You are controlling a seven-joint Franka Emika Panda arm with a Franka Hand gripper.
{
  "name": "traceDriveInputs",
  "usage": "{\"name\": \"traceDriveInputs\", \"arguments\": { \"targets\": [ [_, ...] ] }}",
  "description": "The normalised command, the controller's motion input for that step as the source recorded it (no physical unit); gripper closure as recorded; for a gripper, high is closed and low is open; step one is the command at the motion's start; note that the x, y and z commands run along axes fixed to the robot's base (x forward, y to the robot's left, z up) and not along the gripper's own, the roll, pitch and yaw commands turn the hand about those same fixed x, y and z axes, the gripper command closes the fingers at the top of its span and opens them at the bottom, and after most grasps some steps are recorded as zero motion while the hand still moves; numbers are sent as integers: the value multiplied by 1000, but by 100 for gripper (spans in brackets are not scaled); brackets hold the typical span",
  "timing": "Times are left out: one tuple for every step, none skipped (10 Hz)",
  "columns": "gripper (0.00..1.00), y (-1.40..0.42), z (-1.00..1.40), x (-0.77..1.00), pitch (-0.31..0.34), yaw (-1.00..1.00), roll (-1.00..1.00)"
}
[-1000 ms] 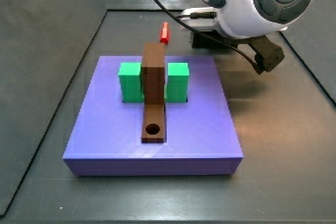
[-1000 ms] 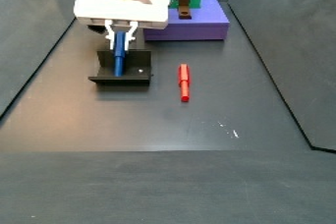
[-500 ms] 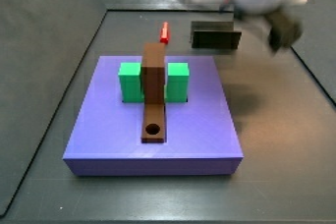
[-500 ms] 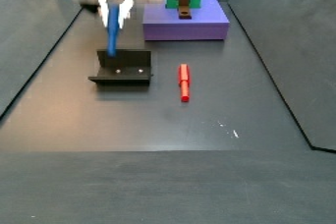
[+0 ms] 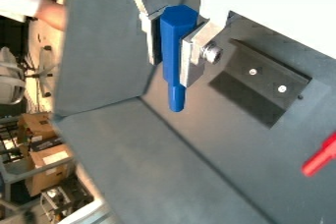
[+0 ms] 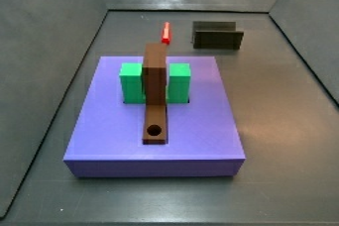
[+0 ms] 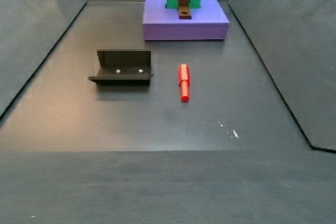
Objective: Pick up the blue object. Move up. Place the blue object on the fixture. Regrasp the blue object. Move to above the board. Insert the blue object.
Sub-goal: Move to above the board.
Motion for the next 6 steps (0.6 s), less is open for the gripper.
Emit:
{"name": "traceDriveInputs", "arguments": {
  "targets": [
    [100,9,667,-37,71,-1,-14],
    [100,3,295,-8,73,19,1],
    [100,-1400,268,-992,121,-85,-1000],
    [100,-1400,273,-1008,114,-81,-1000],
    [100,-1400,282,-1077,105,-72,-1000],
    [100,-1400,262,-1103,108,-65,-1000]
  ]
}}
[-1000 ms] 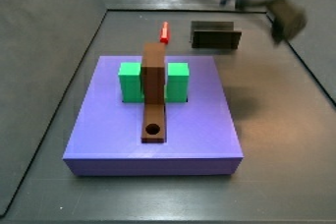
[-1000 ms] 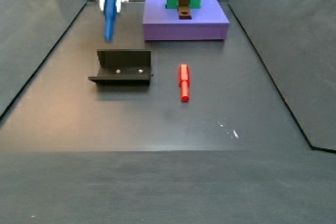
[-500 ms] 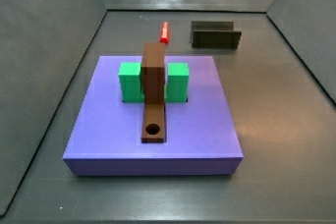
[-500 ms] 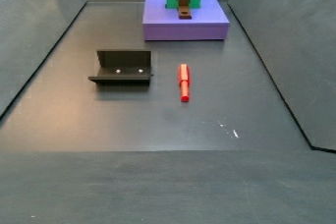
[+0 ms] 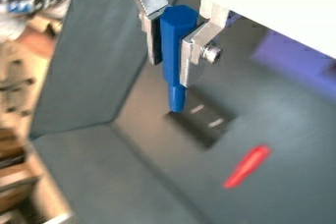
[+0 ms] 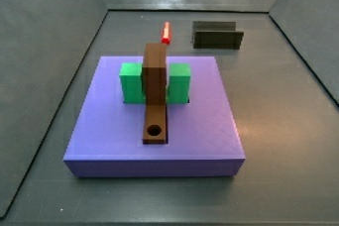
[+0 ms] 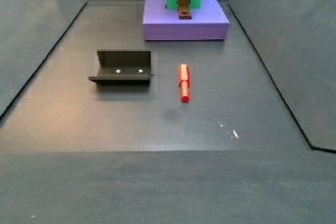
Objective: Pick up the blue object. Move up. Place the blue object on the fixture. Regrasp the blue object. Move to above the board. Insert the blue object.
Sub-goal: Move to above the board.
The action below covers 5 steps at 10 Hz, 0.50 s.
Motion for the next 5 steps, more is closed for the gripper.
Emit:
{"name": "traceDriveInputs", "arguments": {
  "targets": [
    [100,-1400,274,-1097,114,-56,-1000],
    [100,-1400,287,-1136,114,-49,-1000],
    [100,-615,127,-547,112,-38,-1000],
    [100,-226,28,-249,112,-33,-1000],
    [100,-87,18,-119,113,-27,-1000]
  ]
}}
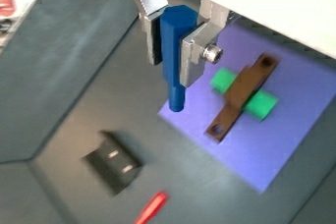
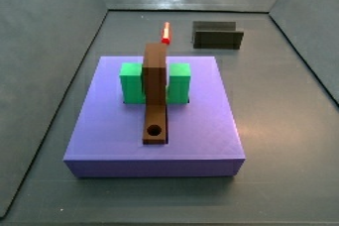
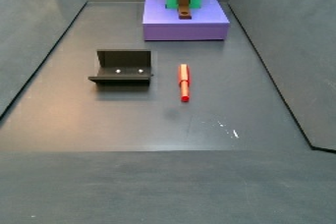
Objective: Pick up the blue object. Move up. Place the blue object on the fixture. Regrasp the blue object. Move to above the board. Insert the blue object.
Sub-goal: Move to above the board.
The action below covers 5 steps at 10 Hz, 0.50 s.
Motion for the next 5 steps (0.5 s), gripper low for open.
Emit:
{"name": "traceDriveInputs", "arguments": {
  "targets": [
    [100,-66,38,-113,99,-19,-1000],
    [100,-6,11,-106,78,-6,-1000],
    [100,24,10,-85,67,-5,-1000],
    [100,38,8,-71,48,-1,-1000],
    [100,39,-1,-68,17,1,-801]
  ]
}}
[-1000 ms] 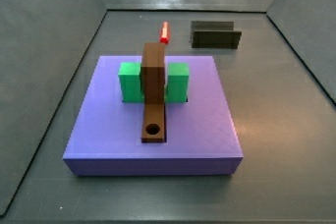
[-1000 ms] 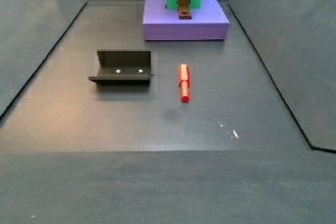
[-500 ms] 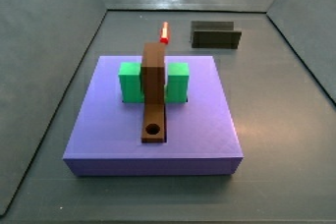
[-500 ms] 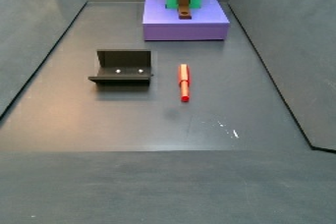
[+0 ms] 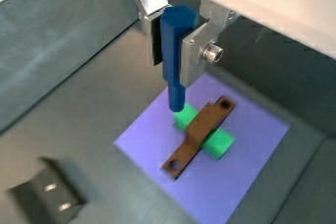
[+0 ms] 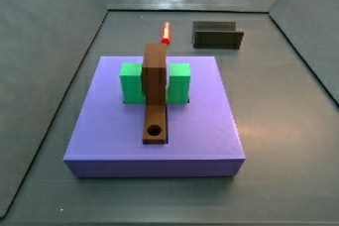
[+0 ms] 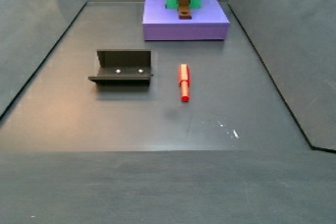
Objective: Pick up the blue object. Move up. Place the blue object on the fixture. Regrasp the blue object. Move to above the board. Insert the blue object.
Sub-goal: Move to above the board, then insert the blue object.
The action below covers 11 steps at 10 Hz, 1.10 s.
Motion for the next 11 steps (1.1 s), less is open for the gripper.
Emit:
{"name": "traceDriveInputs", "arguments": {
  "targets": [
    [100,34,3,-65,-14,-2,-569],
    [100,22,0,-61,-27,-2,-379],
    [100,19,-1,-44,-31,-4,-225],
    [100,-240,-66,0,-21,31,0],
    [100,-346,-140,0,-39,71,-23],
    [100,-529,-226,0,-37,146,-33],
    [100,-657,-294,23,-31,166,-10],
    [100,-569,-446,60,-39,120,-20],
    [100,-454,-614,0,-74,63,-13],
    [100,-403,-720,0,-114,109,0],
    [100,-369,-820,-31,-157,154,159]
  ]
}}
